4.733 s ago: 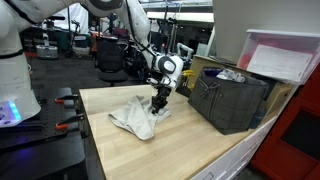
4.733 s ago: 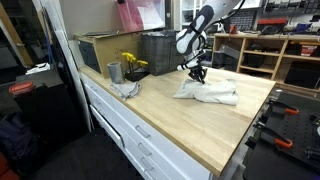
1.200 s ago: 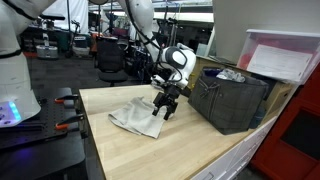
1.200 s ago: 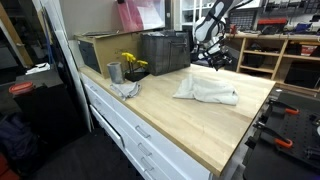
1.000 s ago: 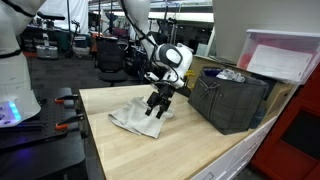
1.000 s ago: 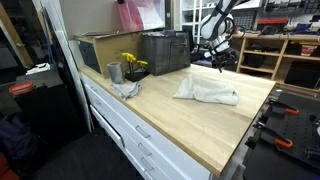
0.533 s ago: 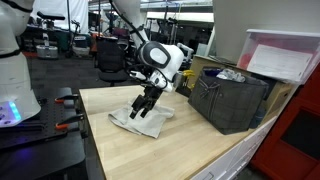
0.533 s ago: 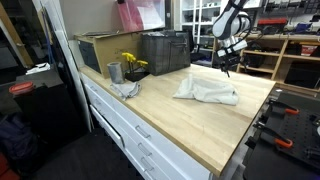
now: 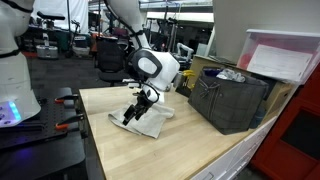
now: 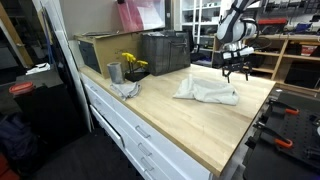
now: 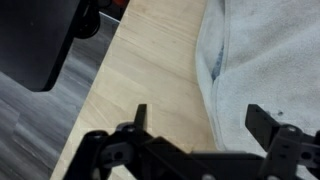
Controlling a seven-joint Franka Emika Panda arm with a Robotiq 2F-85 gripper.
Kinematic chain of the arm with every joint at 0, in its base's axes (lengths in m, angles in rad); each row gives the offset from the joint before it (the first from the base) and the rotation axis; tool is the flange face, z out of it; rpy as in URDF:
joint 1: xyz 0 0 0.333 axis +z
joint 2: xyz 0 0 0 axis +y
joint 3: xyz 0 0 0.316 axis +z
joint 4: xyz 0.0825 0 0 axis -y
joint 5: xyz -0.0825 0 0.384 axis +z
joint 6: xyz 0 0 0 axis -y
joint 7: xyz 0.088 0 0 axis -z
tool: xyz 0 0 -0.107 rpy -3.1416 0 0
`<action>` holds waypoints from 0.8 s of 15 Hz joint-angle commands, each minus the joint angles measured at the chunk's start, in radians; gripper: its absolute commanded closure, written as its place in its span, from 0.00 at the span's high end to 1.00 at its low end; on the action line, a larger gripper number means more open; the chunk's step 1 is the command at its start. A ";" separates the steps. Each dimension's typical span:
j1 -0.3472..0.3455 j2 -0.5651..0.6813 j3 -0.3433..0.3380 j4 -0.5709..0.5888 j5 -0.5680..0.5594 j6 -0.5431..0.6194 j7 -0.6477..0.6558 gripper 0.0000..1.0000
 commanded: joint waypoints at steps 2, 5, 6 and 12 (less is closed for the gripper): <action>-0.051 0.022 0.033 0.007 0.128 0.037 -0.127 1.00; -0.075 0.048 0.049 0.006 0.194 0.053 -0.192 1.00; -0.081 0.055 0.054 0.001 0.212 0.064 -0.216 1.00; -0.131 0.133 0.094 0.012 0.308 0.114 -0.321 0.75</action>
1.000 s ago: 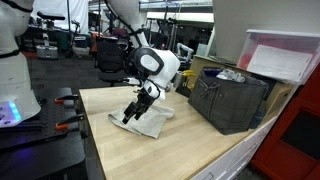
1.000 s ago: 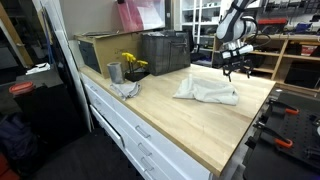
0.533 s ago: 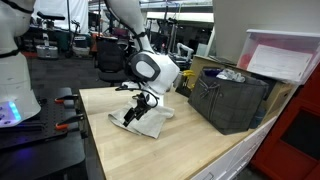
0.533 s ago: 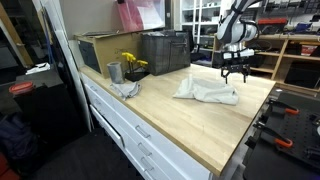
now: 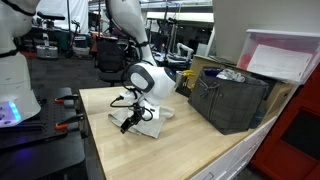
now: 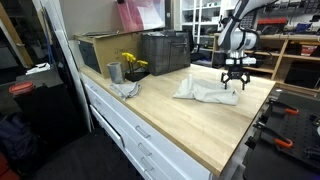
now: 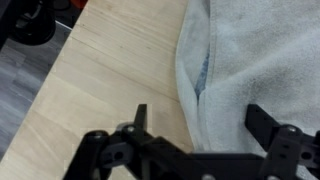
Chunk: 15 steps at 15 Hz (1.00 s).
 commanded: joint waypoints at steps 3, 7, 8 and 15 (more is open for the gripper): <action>-0.055 0.039 0.042 0.015 0.098 0.027 -0.077 0.59; -0.061 0.017 0.030 0.005 0.095 0.014 -0.065 0.29; -0.051 0.002 0.018 -0.007 0.081 0.023 -0.047 0.22; 0.079 -0.120 -0.078 -0.076 -0.082 0.037 0.112 0.03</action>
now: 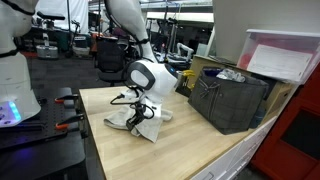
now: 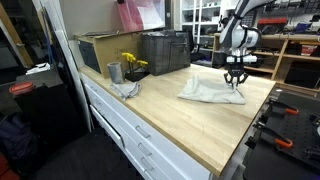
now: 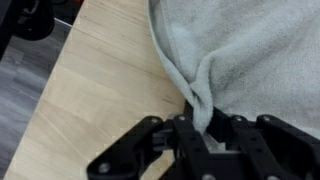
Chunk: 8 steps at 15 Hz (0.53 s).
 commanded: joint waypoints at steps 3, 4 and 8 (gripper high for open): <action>0.169 -0.119 -0.106 -0.059 -0.232 -0.003 0.244 0.03; 0.202 -0.124 -0.123 -0.052 -0.283 -0.010 0.303 0.03; 0.313 -0.113 -0.129 0.013 -0.452 -0.061 0.518 0.03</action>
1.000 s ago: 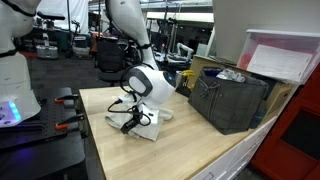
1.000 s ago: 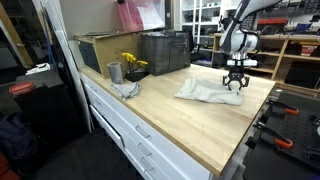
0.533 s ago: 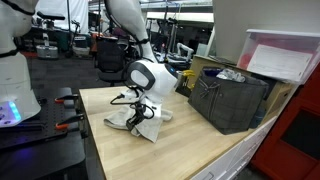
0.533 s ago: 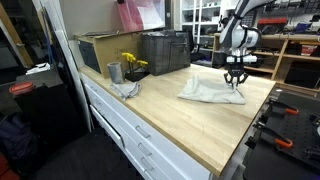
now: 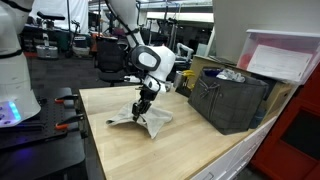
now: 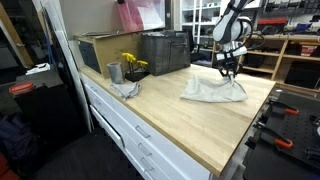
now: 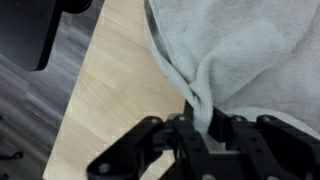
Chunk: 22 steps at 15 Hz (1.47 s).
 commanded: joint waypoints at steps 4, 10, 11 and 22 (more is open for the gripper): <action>0.145 0.009 0.030 0.124 -0.210 -0.122 0.296 0.03; 0.202 0.054 0.106 0.284 -0.320 -0.206 0.438 0.03; 0.211 0.067 0.116 0.312 -0.337 -0.217 0.461 0.03; 0.292 0.217 0.137 0.531 -0.462 -0.261 0.682 0.51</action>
